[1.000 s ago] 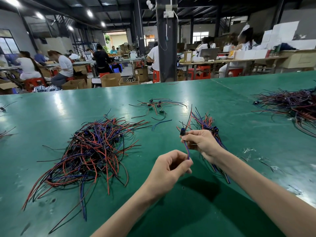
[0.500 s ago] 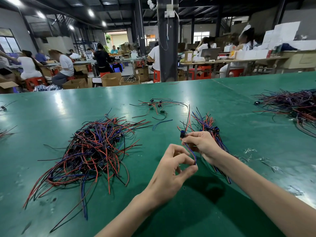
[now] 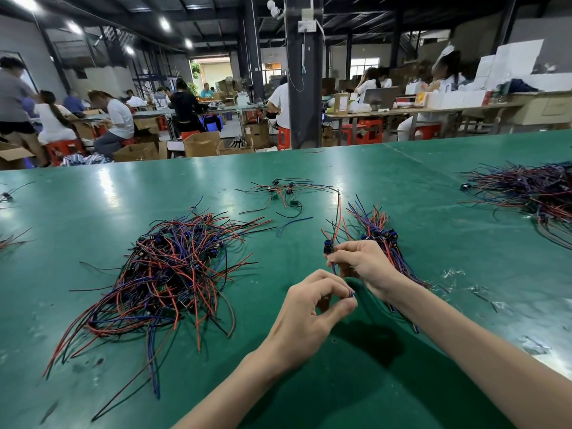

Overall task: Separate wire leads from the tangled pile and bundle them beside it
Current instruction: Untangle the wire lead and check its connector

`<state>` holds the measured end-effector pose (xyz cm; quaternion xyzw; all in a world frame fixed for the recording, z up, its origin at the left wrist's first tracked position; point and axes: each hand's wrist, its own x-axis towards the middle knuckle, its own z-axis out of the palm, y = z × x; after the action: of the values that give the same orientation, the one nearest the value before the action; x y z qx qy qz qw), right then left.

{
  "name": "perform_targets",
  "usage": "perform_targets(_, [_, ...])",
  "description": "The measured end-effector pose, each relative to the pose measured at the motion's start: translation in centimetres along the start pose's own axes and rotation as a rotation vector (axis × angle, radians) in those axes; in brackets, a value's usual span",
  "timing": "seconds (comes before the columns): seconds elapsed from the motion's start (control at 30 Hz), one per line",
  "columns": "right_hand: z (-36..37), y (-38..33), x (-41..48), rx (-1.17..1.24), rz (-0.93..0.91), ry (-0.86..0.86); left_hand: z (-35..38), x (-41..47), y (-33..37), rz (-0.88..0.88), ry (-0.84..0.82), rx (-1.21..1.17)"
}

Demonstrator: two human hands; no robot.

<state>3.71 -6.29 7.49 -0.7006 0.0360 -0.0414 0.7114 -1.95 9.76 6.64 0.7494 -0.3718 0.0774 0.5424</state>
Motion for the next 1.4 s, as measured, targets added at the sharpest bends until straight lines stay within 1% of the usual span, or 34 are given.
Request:
perform_targets(0.23, [-0.2,0.3,0.2,0.001,-0.008,-0.002,-0.1,0.1,0.4,-0.049,0.028,-0.02])
perform_targets(0.33, [-0.4,0.4,0.5,-0.013,-0.027,0.058,0.0,-0.1,0.7,-0.13,0.038,-0.058])
perform_targets(0.4, [-0.7,0.1,0.8,-0.003,-0.056,0.109,0.2,-0.1,0.9,-0.244,0.037,-0.106])
perform_targets(0.47, [-1.0,-0.3,1.0,0.032,-0.087,0.149,0.2,0.1,0.9,-0.399,0.053,-0.154])
perform_targets(0.53, [-1.4,-0.8,1.2,0.069,-0.107,0.178,0.1,0.3,0.5,-0.6,0.058,-0.287])
perform_targets(0.6, [-1.6,-1.2,1.1,0.098,-0.117,0.19,-0.1,0.5,0.3,-0.779,0.027,-0.405])
perform_targets(0.67, [-1.7,-1.7,1.0,0.137,-0.134,0.173,-0.4,0.7,0.1,-0.856,-0.011,-0.409])
perform_targets(0.73, [-1.7,-2.3,0.8,0.134,-0.168,0.141,-0.7,1.0,-0.2,-0.873,-0.021,-0.403])
perform_targets(0.87, [-1.5,-3.1,0.5,-0.054,-0.242,0.14,-0.7,0.9,-0.5,-0.852,-0.085,-0.374])
perform_targets(0.97, [-2.3,-3.5,1.0,-0.094,-0.165,0.153,-0.7,0.5,-0.7,-0.806,-0.121,-0.375])
perform_targets(1.1, [-5.4,-3.9,2.3,-0.162,-0.003,0.261,-0.8,0.3,-0.5,-0.801,-0.149,-0.389])
perform_targets(1.17, [-7.0,-3.5,2.9,-0.279,0.035,0.295,-0.8,0.3,-0.5,-0.8,-0.16,-0.389])
perform_targets(1.23, [-8.2,-2.9,3.1,-0.464,0.033,0.327,-0.8,0.3,-0.5,-0.797,-0.171,-0.381])
perform_targets(1.3, [-8.6,-2.4,3.1,-0.652,0.008,0.326,-0.8,0.3,-0.6,-0.792,-0.174,-0.381])
perform_targets(1.4, [-8.2,-1.9,3.1,-0.847,-0.045,0.304,-0.8,0.3,-0.7,-0.755,-0.14,-0.405])
